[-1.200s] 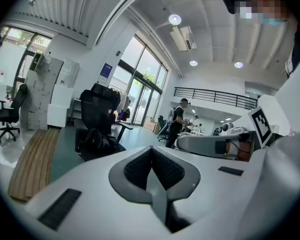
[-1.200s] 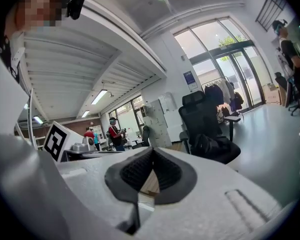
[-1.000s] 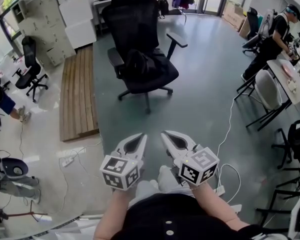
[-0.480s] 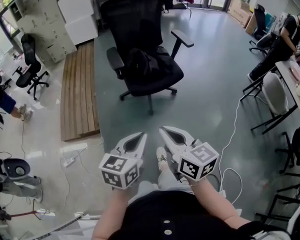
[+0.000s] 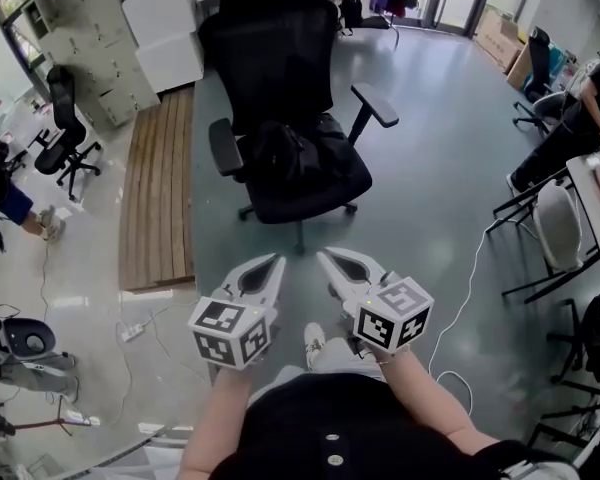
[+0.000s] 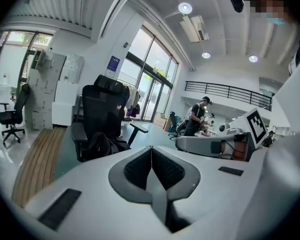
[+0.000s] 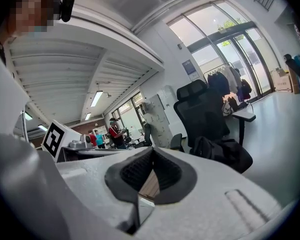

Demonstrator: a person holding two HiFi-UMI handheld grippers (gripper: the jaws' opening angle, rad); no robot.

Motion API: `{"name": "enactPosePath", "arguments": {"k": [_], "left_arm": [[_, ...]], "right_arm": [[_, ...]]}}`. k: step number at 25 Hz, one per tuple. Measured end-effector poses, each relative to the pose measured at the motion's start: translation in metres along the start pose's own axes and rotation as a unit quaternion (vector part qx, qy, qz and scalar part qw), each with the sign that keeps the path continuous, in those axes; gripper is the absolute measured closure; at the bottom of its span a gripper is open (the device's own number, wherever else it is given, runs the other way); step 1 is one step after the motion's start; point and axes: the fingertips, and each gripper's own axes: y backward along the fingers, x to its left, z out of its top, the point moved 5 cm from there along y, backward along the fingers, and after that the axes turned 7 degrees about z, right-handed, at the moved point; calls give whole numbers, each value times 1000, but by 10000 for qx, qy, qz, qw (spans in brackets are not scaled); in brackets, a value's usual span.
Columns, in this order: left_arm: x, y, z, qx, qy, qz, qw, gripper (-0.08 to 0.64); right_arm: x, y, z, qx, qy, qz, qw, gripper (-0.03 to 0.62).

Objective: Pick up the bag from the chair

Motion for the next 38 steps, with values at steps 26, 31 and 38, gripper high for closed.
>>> {"name": "enactPosePath", "arguments": {"k": [26, 31, 38], "left_arm": [[32, -123, 34, 256, 312, 147, 9991, 541], [48, -145, 44, 313, 389, 81, 9987, 541], [85, -187, 55, 417, 533, 76, 9977, 541]], "right_arm": [[-127, -49, 33, 171, -345, 118, 9992, 594], [-148, -67, 39, 267, -405, 55, 9988, 594], [-183, -112, 49, 402, -459, 82, 9981, 594]]}}
